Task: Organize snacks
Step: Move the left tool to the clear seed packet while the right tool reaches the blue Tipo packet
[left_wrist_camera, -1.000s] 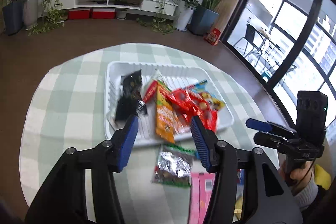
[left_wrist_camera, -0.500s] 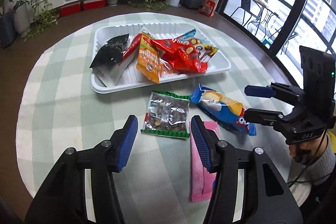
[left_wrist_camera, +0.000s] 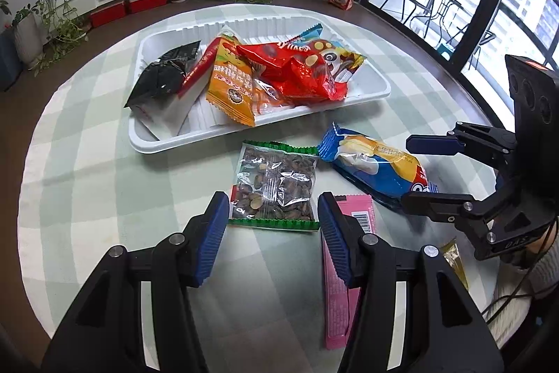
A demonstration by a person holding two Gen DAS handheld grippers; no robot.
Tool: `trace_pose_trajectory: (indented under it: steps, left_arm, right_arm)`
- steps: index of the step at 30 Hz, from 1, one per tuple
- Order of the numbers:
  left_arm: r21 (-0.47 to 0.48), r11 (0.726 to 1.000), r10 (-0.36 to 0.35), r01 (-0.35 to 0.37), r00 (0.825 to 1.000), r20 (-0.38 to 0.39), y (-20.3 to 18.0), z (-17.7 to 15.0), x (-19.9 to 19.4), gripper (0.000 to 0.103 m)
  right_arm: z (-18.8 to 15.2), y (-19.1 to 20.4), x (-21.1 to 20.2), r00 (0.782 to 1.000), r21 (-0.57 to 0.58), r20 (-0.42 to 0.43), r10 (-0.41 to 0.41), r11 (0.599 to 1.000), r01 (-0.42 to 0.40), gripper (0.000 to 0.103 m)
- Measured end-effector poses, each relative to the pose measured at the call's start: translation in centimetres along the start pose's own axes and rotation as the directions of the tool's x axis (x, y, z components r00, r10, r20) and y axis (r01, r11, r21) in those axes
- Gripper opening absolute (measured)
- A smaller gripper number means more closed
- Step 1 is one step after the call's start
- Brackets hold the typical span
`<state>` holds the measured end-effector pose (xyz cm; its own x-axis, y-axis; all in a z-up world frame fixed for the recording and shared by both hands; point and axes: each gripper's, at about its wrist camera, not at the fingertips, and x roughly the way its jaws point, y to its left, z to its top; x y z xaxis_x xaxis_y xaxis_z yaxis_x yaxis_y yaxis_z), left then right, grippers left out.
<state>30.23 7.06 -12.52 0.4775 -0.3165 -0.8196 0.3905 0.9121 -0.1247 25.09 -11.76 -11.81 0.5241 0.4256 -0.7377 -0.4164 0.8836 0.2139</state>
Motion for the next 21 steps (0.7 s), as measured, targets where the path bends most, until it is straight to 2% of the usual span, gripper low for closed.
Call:
trace_pose_trajectory:
  steps: [21]
  left_arm:
    - [0.067, 0.998, 0.022, -0.018, 0.998, -0.057, -0.7, 0.7, 3.5, 0.051]
  right_arm:
    - [-0.2, 0.2, 1.2, 0.999, -0.011, -0.037, -0.011, 1.000, 0.011, 0.073]
